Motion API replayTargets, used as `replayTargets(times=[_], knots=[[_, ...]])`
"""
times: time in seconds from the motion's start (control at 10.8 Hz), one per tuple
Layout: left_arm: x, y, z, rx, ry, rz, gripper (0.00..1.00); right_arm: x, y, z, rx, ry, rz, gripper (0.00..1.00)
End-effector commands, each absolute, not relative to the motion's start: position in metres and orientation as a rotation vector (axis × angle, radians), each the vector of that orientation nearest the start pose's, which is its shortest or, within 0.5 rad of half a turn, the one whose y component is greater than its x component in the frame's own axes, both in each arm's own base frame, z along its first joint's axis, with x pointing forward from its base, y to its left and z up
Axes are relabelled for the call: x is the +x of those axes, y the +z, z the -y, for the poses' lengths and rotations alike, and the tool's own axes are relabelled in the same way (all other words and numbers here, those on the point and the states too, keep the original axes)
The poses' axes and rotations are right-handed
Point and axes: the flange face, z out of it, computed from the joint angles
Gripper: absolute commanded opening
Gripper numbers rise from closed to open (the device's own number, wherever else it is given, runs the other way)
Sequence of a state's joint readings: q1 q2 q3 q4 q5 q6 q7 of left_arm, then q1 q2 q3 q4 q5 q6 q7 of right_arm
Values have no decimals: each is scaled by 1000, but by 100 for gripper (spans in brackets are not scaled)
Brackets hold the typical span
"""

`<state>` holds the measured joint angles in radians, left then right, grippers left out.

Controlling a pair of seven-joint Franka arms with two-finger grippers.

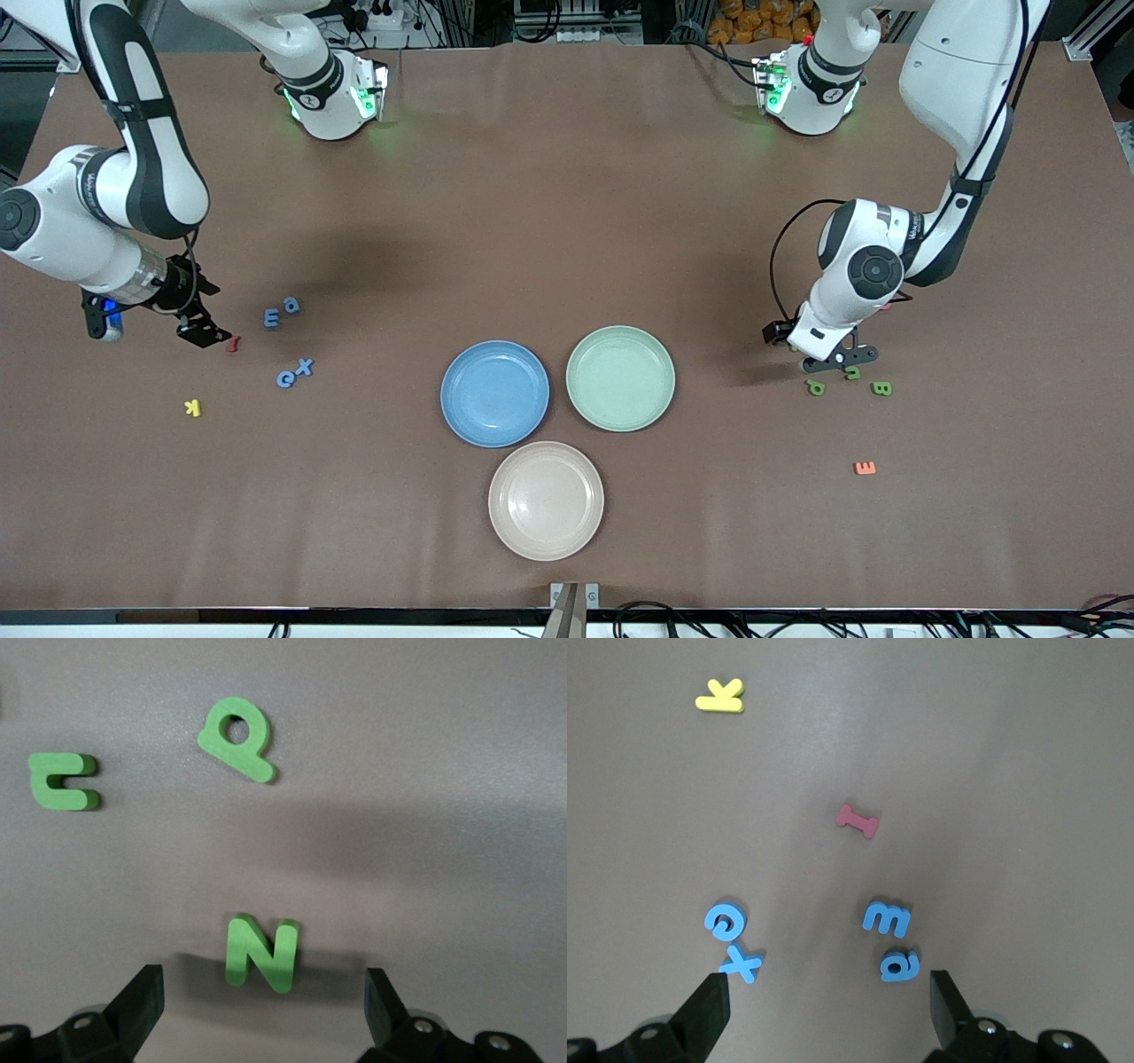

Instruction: Sort letters by color into matching plates

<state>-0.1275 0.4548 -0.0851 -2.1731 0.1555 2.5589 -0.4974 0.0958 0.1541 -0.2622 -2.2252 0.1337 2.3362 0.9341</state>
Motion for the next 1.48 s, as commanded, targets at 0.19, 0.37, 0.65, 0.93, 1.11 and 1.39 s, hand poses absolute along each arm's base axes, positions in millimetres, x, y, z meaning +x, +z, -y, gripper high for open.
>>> replayTargets(times=[0.19, 0.37, 0.65, 0.93, 1.11, 1.39], knots=[[546, 172, 115, -3069, 44, 206, 1, 528, 291, 89, -2359, 108, -2027, 100], [547, 172, 118, -3075, 35, 221, 0, 528, 281, 90, -2301, 114, -2109, 100], [547, 174, 122, -3078, 27, 230, 0, 519, 265, 85, -2204, 47, -2197, 100], [568, 202, 134, -3100, -68, 348, 0, 507, 241, 83, -2195, -9, -2203, 100], [580, 219, 156, -3120, -129, 430, 0, 503, 232, 80, -2205, -15, -2199, 100], [592, 250, 204, -3164, -208, 583, 0, 489, 217, 80, -2207, -69, -2184, 100]])
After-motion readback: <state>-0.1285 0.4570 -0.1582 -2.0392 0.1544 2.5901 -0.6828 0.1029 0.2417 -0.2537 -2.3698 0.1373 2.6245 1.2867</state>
